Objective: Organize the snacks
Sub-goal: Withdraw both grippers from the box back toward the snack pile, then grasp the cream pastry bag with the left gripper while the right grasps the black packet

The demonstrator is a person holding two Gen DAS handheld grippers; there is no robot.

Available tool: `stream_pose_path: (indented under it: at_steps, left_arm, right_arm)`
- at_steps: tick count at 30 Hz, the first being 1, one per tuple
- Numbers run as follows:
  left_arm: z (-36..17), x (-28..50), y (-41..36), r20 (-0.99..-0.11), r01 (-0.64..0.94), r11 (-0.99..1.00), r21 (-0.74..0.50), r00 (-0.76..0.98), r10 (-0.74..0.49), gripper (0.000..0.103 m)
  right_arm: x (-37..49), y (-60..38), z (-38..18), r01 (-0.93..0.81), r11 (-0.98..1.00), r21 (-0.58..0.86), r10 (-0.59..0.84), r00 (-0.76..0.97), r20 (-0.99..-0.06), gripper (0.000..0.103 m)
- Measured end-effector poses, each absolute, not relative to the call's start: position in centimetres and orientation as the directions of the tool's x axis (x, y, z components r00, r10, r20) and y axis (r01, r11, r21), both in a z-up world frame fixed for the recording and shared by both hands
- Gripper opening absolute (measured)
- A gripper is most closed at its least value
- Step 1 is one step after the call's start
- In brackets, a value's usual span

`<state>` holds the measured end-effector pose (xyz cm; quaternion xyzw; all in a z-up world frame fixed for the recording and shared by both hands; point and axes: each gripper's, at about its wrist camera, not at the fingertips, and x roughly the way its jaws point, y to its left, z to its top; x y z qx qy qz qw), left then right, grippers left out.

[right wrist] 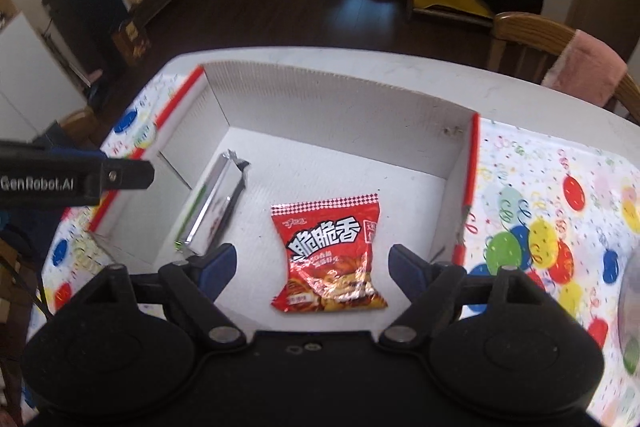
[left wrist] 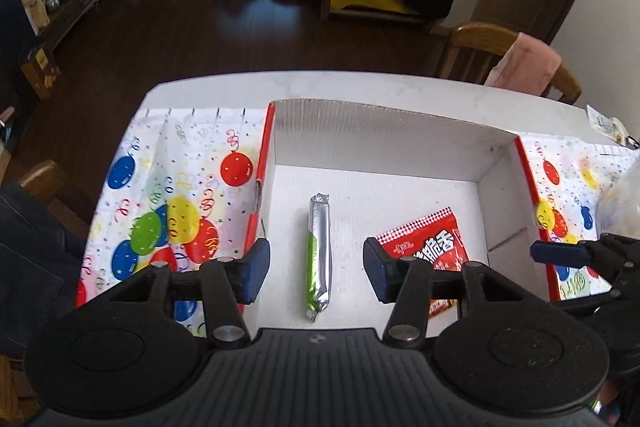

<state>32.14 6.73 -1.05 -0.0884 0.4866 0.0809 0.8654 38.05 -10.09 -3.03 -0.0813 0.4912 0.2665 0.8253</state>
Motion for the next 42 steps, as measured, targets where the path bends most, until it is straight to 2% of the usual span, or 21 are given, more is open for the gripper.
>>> stream_pose_path:
  at_steps: [3,10,12,14,19,21,24,33,35,42]
  left_arm:
    - [-0.1,30.3,6.7,-0.840,-0.208,0.975,-0.076,0.540,0.050,0.055]
    - [1.7,26.1,6.9,-0.813,-0.161,0.983,-0.083,0.581,0.026,0.055]
    - [2.2,25.0,7.0,-0.804,-0.151,0.984,-0.093,0.594,0.015,0.062]
    - [2.6,23.8,7.1,-0.791,-0.144,0.985,-0.094,0.612,0.013,0.067]
    - [3.6,20.7,7.2,-0.765,-0.104,0.990,-0.095,0.643,-0.006,0.068]
    - [3.8,19.4,7.3,-0.754,-0.093,0.991,-0.094,0.657,-0.009,0.073]
    - [3.9,17.7,7.6,-0.740,-0.077,0.992,-0.102,0.672,-0.024,0.074]
    - [2.7,12.4,8.7,-0.703,-0.077,0.990,-0.118,0.711,-0.028,0.081]
    - [2.1,11.2,9.1,-0.692,-0.091,0.988,-0.124,0.721,-0.020,0.086]
    - [-0.6,8.5,9.6,-0.713,-0.097,0.989,-0.113,0.701,-0.012,0.086]
  right_arm:
    - [36.6,-10.6,-1.9,-0.502,0.854,0.139,0.371,0.400,-0.838,0.083]
    - [33.1,-11.3,0.2,-0.472,0.862,0.186,0.414,0.441,-0.796,0.085]
    - [32.0,-11.4,0.7,-0.470,0.860,0.198,0.427,0.450,-0.784,0.093]
    - [30.8,-11.5,1.3,-0.473,0.856,0.208,0.443,0.463,-0.768,0.095]
    - [27.6,-11.4,2.5,-0.497,0.842,0.211,0.469,0.480,-0.742,0.096]
    - [26.4,-11.4,3.0,-0.508,0.836,0.208,0.479,0.491,-0.728,0.099]
    - [24.7,-11.5,3.2,-0.516,0.827,0.225,0.502,0.495,-0.710,0.102]
    - [20.7,-11.3,1.8,-0.528,0.821,0.219,0.509,0.502,-0.699,0.103]
    - [19.7,-11.3,1.0,-0.531,0.823,0.203,0.500,0.506,-0.702,0.103]
    - [16.6,-11.8,-2.4,-0.521,0.840,0.149,0.448,0.514,-0.731,0.103]
